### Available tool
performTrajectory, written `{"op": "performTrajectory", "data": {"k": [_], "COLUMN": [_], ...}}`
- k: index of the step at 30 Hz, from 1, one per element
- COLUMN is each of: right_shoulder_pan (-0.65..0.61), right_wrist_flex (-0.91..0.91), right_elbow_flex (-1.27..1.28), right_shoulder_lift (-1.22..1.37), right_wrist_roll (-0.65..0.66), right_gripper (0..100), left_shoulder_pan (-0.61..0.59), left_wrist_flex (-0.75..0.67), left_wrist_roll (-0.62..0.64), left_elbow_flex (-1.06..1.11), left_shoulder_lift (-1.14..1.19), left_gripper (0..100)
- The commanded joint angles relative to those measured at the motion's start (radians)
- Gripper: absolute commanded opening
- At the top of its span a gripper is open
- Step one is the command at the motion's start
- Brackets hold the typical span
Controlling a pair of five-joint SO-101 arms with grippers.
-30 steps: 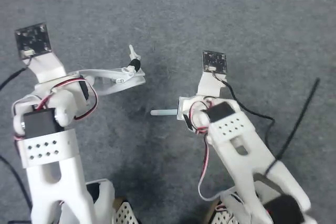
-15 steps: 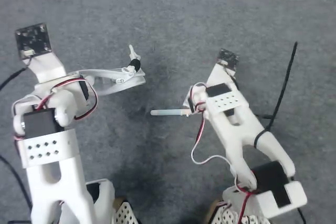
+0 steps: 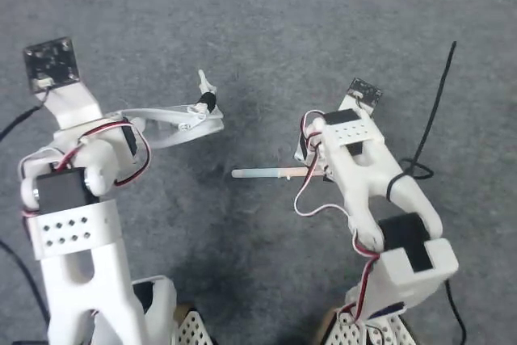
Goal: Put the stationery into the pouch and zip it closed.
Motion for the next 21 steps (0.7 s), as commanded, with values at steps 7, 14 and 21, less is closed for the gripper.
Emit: {"op": "performTrajectory", "data": {"k": [7,14,21], "right_shoulder_pan": [0.068,0.068,0.061], "right_wrist_flex": [0.004,0.012,0.151], "right_elbow_flex": [-0.153,-0.227,-0.327], "right_shoulder_lift": [0.104,0.222,0.242], "right_wrist_roll": [-0.012,-0.009,-0.012], "right_gripper": [9.6,9.1,9.1], "left_shoulder_pan": [-0.005,-0.005,-0.005], "left_wrist_flex": [-0.034,-0.032,-0.032], "left_wrist_roll": [-0.011,-0.011,-0.011], "left_elbow_flex": [-0.004,-0.004,-0.004], "left_shoulder_lift": [0.002,0.002,0.002], "left_gripper": [1,1,1]}}
